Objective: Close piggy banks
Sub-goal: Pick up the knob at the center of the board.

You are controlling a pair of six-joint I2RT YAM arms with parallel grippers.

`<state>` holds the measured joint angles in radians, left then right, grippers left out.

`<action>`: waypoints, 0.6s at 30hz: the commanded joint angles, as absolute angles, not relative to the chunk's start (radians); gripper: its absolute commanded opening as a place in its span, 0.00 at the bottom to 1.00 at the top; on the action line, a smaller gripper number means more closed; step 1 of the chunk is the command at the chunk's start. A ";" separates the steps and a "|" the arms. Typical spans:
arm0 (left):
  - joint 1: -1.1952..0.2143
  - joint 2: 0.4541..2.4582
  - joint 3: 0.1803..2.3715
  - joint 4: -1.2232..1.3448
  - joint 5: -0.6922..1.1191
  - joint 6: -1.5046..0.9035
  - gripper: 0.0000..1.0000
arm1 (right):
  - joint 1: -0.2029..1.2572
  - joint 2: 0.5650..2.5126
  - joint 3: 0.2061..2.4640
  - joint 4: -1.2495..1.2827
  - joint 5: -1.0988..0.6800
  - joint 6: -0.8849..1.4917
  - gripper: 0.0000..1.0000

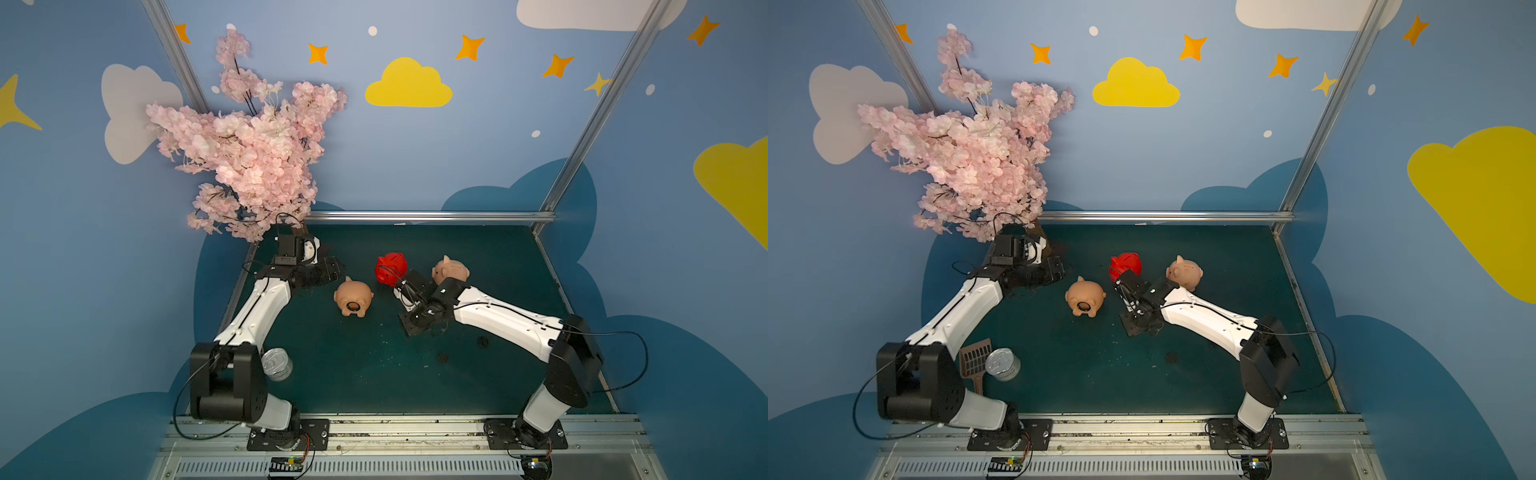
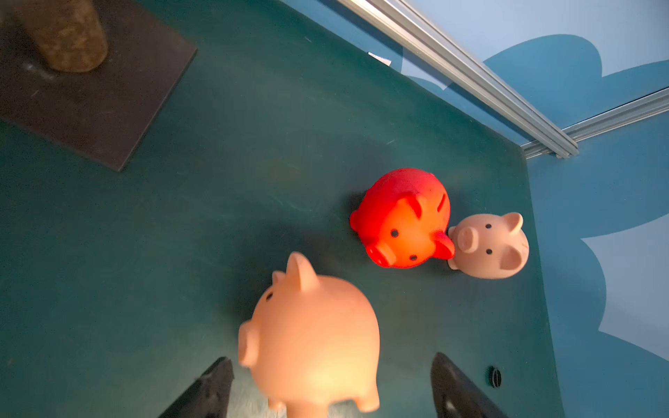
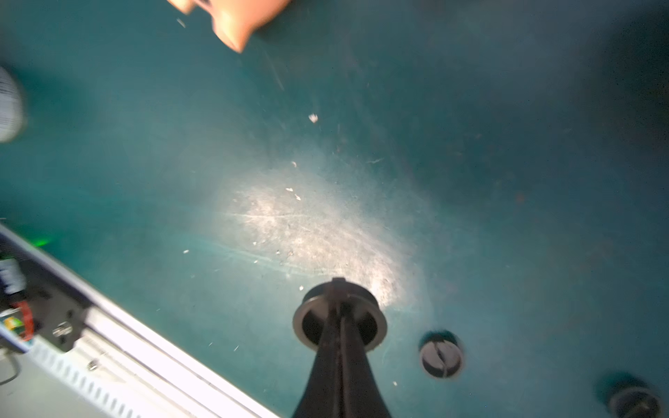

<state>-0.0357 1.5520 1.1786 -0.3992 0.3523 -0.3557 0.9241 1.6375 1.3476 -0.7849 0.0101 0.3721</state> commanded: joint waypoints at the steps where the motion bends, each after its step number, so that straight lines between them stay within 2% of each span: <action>1: -0.043 1.670 1.258 -0.374 0.410 -0.300 0.83 | 0.896 1.534 1.273 -0.695 -0.036 0.323 0.00; 7: -0.047 1.823 1.377 -0.445 0.490 -0.260 0.80 | 0.836 1.344 1.116 -0.529 -0.071 0.351 0.00; 18: -0.094 1.808 1.312 -0.469 0.522 -0.249 0.78 | 0.754 1.122 0.863 -0.235 -0.130 0.352 0.00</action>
